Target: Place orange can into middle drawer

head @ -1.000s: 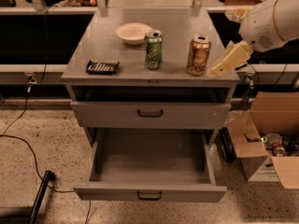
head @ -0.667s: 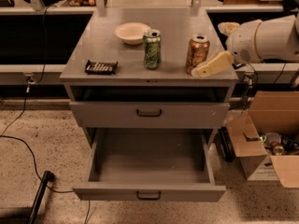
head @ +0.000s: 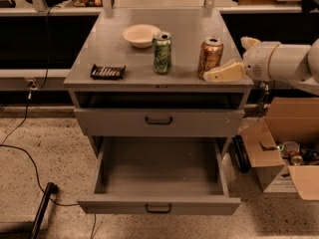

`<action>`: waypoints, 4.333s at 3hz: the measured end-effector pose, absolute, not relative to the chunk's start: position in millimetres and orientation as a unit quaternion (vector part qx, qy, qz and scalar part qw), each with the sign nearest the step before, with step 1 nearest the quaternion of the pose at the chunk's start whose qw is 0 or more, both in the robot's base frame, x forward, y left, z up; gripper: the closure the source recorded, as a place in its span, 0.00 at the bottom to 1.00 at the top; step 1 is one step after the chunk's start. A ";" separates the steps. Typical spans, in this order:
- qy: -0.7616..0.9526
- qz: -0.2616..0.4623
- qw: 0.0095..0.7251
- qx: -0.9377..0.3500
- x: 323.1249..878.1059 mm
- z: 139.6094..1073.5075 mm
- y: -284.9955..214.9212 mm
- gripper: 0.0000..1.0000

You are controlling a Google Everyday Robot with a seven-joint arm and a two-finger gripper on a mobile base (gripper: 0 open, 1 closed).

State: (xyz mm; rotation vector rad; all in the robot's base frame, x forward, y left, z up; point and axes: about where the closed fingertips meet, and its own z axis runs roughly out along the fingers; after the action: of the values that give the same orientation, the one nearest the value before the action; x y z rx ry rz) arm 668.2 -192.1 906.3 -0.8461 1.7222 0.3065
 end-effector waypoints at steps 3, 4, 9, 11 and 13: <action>0.696 0.211 0.628 -0.278 716.0 896.0 -186.8 0.00; 0.683 0.222 0.640 -0.274 728.2 899.7 -181.8 0.15; 0.576 0.336 0.663 -0.341 652.4 938.1 -160.6 1.00; 0.573 0.353 0.626 -0.394 585.7 897.5 -133.8 1.00; 0.552 0.379 0.616 -0.416 588.6 839.8 -119.9 1.00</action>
Offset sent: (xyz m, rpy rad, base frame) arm 0.0527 -0.0080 -0.0171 0.3437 -0.0518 -0.0518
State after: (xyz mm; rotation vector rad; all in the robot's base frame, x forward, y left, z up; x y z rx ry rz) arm 588.6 -119.9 839.8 -0.9589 1.2708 0.8719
